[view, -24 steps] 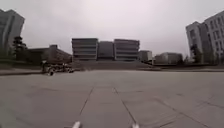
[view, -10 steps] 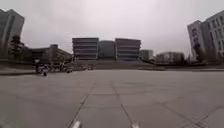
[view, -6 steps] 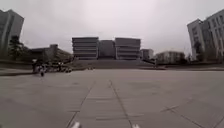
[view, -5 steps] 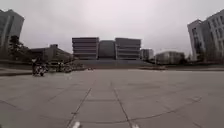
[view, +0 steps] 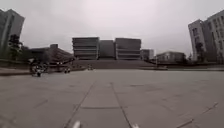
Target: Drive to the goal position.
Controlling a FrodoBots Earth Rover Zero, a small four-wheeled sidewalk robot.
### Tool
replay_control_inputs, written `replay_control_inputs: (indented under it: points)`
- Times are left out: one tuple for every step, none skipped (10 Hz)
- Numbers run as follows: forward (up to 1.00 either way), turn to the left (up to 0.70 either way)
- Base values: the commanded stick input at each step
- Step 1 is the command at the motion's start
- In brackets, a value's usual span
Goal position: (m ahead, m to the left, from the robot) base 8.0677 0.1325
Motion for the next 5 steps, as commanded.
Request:
replay_control_inputs:
  points:
    - [0.7, 0.0]
    - [0.7, 0.0]
    - [0.7, 0.0]
    - [0.7, 0.0]
    - [0.7, 0.0]
